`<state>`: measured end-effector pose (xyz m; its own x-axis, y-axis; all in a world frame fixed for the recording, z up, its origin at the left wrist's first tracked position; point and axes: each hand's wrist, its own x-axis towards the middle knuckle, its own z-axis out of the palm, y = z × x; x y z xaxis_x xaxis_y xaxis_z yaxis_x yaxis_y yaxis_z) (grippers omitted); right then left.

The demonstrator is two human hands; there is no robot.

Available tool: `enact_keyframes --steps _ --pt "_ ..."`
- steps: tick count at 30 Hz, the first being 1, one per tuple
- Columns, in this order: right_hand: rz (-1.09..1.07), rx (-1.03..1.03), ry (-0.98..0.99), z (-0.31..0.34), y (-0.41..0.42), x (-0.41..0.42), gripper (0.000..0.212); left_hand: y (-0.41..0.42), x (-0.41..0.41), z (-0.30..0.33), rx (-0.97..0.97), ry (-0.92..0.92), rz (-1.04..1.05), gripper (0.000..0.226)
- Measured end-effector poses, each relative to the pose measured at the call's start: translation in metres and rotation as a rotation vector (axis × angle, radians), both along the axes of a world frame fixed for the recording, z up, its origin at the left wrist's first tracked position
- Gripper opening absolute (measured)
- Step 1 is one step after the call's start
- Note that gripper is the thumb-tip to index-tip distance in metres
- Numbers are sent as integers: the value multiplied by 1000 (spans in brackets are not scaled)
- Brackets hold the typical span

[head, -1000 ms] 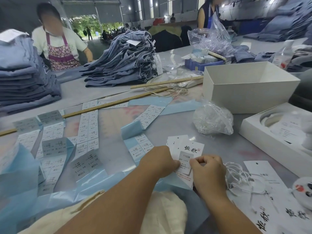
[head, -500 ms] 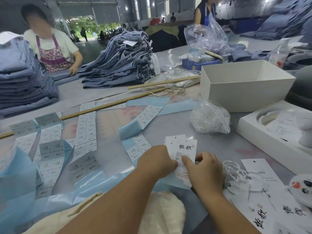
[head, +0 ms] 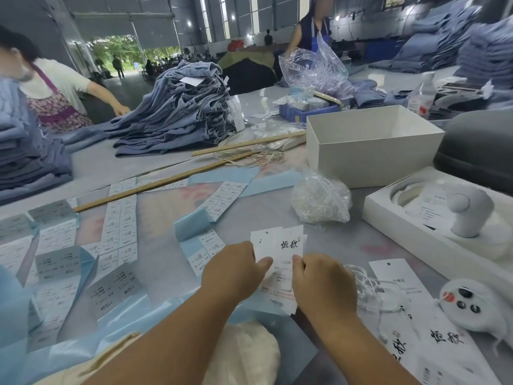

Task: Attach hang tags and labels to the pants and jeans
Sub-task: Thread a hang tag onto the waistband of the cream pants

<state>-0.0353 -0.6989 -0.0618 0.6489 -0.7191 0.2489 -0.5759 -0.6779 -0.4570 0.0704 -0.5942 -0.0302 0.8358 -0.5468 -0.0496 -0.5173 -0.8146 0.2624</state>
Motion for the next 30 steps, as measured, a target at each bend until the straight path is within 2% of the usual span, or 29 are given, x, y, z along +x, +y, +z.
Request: enact_keyframes --steps 2,4,7,11,14,18,24,27,30 --pt "9 15 -62 3 1 -3 40 -1 -2 2 -60 1 0 38" --pt "52 83 -165 7 -1 -5 44 -2 -4 5 -164 78 -31 36" --pt "158 323 -345 16 -6 -8 51 -5 -11 11 -301 219 -103 31" --pt "249 594 -468 31 -10 -20 47 -10 -17 24 -577 562 -61 37" --pt "305 703 -493 39 -11 -31 41 -11 -24 35 -619 683 -40 34" --pt "289 721 -464 40 -15 -42 37 -10 -28 50 -611 671 -36 22" --pt "218 750 -454 37 -16 -53 3 -10 -37 54 -547 568 -47 12" --pt "189 770 -458 38 -18 -55 6 -11 -39 55 -505 537 -29 13" --pt "121 652 -417 38 -25 -62 14 -14 -42 56 -423 460 -37 10"
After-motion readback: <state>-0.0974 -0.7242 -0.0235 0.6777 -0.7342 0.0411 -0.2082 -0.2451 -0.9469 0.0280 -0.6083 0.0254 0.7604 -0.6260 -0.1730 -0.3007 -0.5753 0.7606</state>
